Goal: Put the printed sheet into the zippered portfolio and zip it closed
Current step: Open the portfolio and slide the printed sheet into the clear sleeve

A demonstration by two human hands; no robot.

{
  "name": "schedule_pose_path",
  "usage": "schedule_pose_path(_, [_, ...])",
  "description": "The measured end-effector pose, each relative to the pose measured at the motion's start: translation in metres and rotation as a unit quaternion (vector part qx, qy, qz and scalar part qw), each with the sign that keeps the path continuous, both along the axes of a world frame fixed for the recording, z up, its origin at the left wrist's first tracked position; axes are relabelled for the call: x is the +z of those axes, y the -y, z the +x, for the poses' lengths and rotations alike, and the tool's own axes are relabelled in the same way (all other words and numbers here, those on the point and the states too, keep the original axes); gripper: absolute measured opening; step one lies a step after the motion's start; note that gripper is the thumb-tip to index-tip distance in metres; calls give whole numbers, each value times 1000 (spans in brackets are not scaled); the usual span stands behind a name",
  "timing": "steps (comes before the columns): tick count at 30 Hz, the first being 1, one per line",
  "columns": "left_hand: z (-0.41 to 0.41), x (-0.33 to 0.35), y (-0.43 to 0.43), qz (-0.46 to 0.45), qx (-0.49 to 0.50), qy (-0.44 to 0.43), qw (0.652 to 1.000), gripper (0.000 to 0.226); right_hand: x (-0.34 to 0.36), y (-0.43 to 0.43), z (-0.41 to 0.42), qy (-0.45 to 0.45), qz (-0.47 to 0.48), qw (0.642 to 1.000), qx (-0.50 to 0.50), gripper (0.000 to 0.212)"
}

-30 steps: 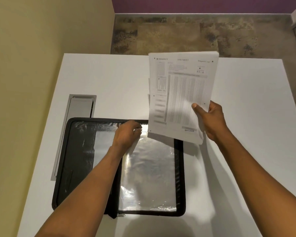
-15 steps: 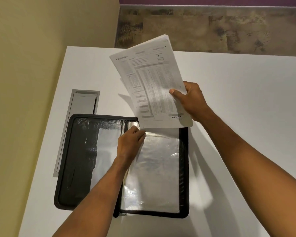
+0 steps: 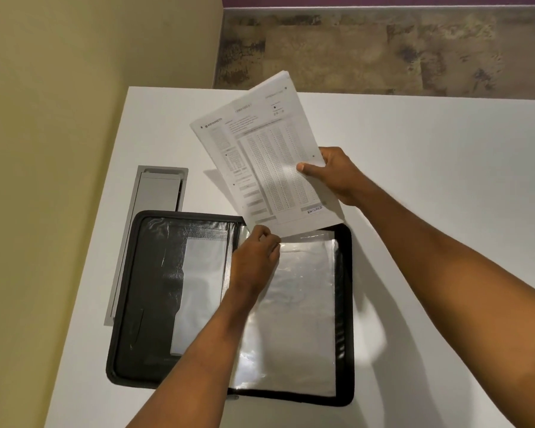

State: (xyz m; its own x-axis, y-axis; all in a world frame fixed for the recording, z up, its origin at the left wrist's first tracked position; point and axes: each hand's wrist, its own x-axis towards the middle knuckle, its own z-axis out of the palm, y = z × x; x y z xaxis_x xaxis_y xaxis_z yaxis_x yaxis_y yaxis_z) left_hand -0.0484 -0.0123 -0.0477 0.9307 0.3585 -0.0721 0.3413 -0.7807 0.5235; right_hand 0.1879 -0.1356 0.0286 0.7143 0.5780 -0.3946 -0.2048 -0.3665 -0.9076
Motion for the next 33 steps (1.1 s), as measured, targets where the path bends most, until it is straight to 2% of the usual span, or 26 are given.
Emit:
schedule_pose_path(7, [12,7,15,18,31,3,999,5,-3,3,33,-34,-7,999,-4,21])
schedule_pose_path(12, [13,3,17,18,41,6,999,7,-12,-5,31,-40,-14,999,6,31])
schedule_pose_path(18, [14,0,18,24,37,10,999,7,-34,-8,22,-81,6,997,16,30])
schedule_pose_path(22, [19,4,19,15,36,-6,999,8,-52,-9,14,-115,27,993,-17,32])
schedule_pose_path(27, [30,9,28,-21,-19,-25,999,6,-68,-6,3,-121,21,992,-39,19])
schedule_pose_path(31, [41,11,41,-37,-53,-32,997,20,-76,-1,-2,-141,25,988,-54,28])
schedule_pose_path(33, [46,11,49,-38,-66,-46,996,24,-77,0,-3,-150,27,987,-55,23])
